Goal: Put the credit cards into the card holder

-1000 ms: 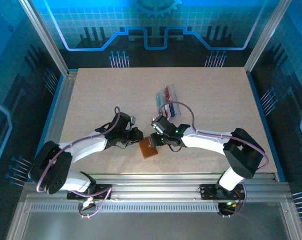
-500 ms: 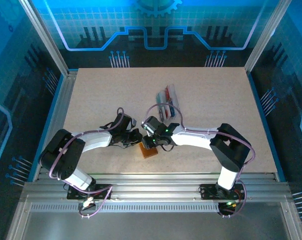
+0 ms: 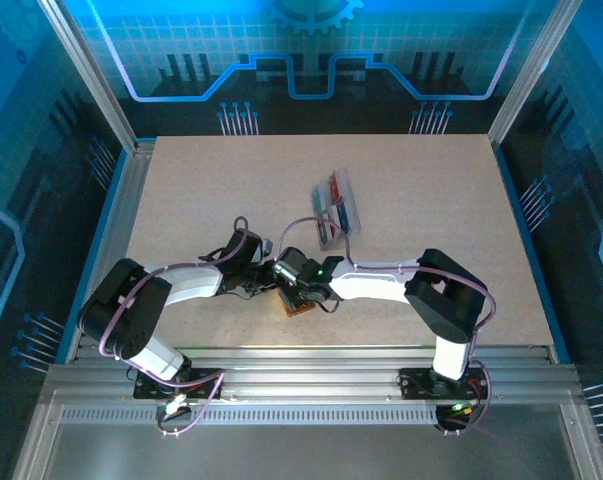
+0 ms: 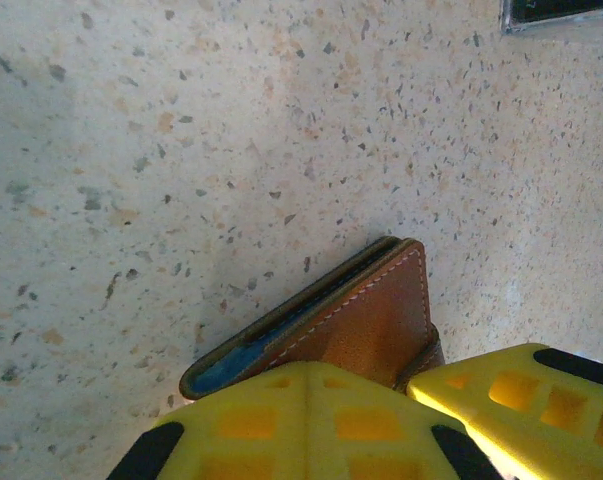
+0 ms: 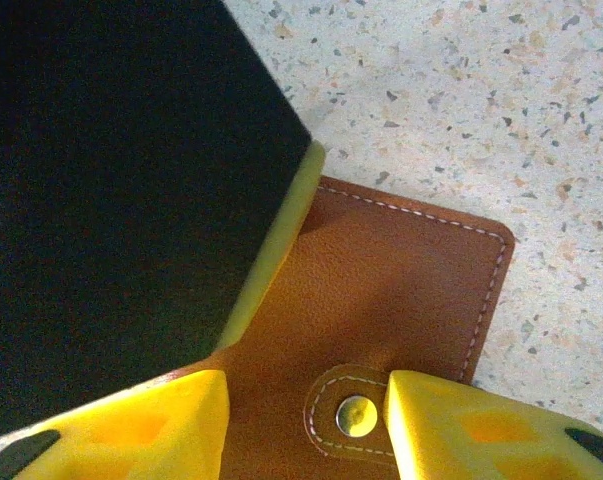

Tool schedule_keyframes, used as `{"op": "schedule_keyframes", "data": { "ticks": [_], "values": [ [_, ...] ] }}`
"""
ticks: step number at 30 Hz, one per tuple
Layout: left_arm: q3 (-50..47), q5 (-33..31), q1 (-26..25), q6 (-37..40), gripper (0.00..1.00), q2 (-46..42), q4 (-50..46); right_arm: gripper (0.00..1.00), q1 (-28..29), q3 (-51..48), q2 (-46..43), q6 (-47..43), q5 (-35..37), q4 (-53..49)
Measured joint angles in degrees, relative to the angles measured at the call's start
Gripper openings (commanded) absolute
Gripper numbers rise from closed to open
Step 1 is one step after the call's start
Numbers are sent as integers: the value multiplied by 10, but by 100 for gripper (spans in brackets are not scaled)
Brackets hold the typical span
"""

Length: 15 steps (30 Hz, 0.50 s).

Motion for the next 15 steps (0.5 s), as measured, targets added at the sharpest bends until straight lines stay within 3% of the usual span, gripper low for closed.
{"op": "schedule_keyframes", "data": {
  "ticks": [7,15],
  "values": [
    [-4,4,4,2,6,5,10,35,14,22,20,9,56,-16],
    [-7,11,7,2,5,7,18,10,23,33,34,19,116,-25]
  ]
}}
